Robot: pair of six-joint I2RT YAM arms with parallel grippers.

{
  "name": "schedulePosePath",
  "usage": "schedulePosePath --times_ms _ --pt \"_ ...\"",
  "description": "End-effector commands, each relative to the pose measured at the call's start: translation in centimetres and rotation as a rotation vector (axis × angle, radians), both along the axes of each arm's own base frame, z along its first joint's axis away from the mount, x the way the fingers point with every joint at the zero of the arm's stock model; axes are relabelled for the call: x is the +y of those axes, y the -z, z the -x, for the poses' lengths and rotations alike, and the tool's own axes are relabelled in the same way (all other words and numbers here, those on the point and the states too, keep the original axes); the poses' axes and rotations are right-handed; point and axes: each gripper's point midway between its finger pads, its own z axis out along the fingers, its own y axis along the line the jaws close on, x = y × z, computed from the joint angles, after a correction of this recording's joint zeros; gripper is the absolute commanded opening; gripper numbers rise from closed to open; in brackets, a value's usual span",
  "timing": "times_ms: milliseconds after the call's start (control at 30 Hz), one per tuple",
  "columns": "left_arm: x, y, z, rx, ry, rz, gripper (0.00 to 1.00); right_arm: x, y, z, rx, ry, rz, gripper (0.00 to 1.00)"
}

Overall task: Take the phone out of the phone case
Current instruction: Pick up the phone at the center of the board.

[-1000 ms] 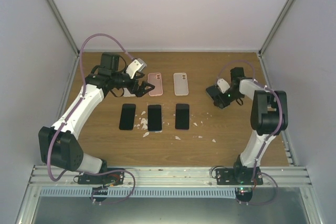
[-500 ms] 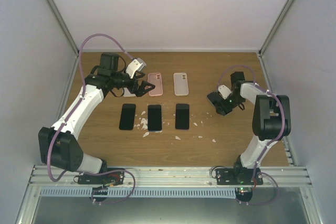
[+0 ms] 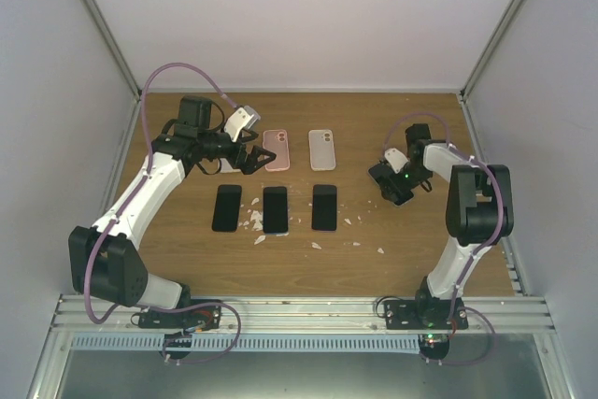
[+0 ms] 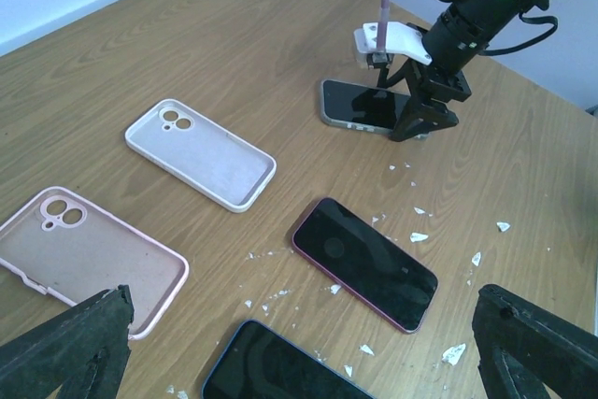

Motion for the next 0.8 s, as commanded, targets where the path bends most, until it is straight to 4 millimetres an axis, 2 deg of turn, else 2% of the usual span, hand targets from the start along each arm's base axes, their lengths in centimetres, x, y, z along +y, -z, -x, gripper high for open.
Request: schedulePosePath --times_ms 0,200,367,567,767 --pt "0.0 -1.5 0.0 -0.057 0.005 0.031 0.99 0.2 5.0 5.0 0.189 -0.020 0.024 0.95" --pt "0.0 -1.4 -0.1 -0.052 0.002 0.032 0.99 0.5 5.7 6.0 0.211 -0.025 0.016 0.88" --pt "0.1 -1.3 -0.1 -0.049 -0.002 0.031 0.99 1.0 5.0 5.6 0.201 -0.023 -0.017 0.76" --pt "0.1 -0.8 -0.3 -0.012 -0.035 0.061 0.99 2.4 0.9 3.1 0.082 -0.025 -0.077 0.69" --pt "-0.7 -1.1 -0.1 0.058 -0.050 0.176 0.99 4.2 -3.4 1.3 -0.040 -0.044 -0.122 0.65"
